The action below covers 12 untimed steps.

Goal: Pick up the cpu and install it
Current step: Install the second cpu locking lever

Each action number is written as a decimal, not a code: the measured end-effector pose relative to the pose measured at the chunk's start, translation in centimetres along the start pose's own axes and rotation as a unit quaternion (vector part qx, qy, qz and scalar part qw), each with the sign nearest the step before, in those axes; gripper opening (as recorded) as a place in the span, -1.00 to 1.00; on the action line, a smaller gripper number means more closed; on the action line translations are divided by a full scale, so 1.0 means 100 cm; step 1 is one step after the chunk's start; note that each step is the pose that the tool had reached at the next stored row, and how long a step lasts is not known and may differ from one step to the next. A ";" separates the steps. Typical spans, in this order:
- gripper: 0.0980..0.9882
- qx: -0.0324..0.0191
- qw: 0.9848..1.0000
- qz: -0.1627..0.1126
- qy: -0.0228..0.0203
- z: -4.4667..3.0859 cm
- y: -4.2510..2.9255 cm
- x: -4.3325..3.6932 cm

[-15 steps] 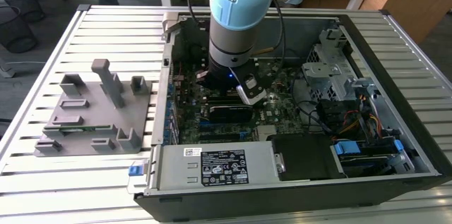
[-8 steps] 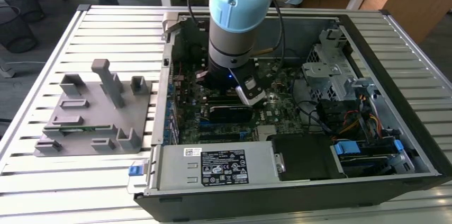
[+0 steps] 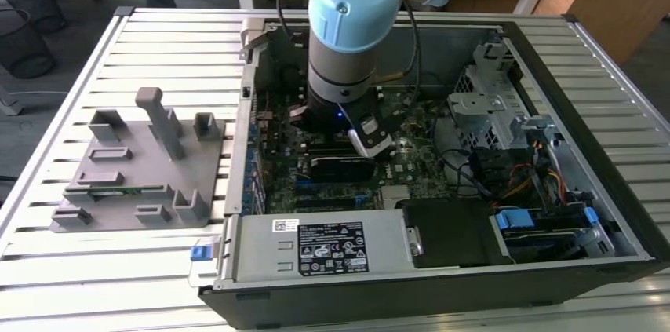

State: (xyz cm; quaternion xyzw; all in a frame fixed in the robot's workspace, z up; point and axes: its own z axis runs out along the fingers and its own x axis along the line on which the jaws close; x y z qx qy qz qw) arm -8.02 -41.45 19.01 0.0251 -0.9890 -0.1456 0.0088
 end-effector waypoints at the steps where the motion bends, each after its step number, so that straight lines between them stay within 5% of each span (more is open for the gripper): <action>1: -0.98 0.000 1.000 0.000 0.000 0.0000 0.0000 0.0001; 7: -0.98 0.000 1.000 0.000 0.000 -0.0003 -0.0001 0.0004; 12: -0.98 -0.001 1.000 0.000 0.000 -0.0083 0.0024 0.0006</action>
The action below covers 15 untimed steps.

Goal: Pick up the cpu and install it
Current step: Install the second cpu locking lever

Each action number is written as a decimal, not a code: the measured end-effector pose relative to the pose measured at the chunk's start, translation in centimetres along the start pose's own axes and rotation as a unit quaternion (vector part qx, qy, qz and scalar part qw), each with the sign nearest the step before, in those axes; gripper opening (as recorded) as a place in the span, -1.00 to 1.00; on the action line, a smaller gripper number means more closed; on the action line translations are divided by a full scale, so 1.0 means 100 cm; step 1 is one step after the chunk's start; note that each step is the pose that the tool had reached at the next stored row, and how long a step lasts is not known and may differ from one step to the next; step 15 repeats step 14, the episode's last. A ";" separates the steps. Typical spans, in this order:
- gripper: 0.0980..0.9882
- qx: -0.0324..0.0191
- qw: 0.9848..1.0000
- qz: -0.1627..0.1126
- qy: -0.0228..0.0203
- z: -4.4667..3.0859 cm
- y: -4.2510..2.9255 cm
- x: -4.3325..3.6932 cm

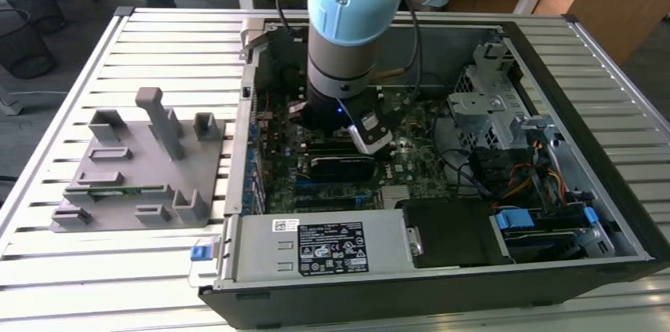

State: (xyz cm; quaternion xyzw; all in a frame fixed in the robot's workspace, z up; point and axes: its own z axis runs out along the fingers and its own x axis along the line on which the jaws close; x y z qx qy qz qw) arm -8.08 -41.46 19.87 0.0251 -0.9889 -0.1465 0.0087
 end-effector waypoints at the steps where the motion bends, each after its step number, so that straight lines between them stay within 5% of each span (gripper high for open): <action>1: -0.98 -0.001 1.000 0.000 0.000 -0.0025 0.0008 0.0000; 11: -0.98 -0.017 1.000 0.000 -0.001 -0.0235 0.0071 0.0002; 15: -0.98 -0.019 1.000 0.000 -0.001 -0.0239 0.0073 0.0002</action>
